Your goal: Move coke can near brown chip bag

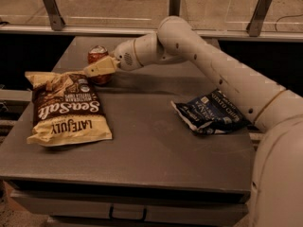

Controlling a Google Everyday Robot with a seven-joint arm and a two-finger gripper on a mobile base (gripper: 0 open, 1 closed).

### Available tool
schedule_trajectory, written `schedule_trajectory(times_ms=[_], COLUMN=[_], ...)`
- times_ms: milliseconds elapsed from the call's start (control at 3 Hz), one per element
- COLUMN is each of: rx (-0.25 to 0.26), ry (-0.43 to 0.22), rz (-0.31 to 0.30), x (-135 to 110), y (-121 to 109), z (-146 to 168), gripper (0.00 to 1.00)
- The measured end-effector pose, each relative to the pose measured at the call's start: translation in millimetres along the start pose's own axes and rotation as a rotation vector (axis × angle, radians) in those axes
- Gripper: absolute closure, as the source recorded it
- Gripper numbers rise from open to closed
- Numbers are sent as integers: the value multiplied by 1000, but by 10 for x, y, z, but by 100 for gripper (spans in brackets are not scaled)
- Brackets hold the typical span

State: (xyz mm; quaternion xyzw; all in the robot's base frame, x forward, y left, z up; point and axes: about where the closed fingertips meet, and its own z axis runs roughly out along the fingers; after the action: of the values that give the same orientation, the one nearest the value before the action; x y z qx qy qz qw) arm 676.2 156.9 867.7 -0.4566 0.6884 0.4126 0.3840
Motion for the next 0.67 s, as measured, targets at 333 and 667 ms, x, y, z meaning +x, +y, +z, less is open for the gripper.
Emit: schedule_trajectory(times_ms=[333, 667], rx=[-84, -100], ry=[-47, -66], rz=[44, 62], x=[88, 136], y=[268, 389], z=[129, 124], gripper=[0, 0])
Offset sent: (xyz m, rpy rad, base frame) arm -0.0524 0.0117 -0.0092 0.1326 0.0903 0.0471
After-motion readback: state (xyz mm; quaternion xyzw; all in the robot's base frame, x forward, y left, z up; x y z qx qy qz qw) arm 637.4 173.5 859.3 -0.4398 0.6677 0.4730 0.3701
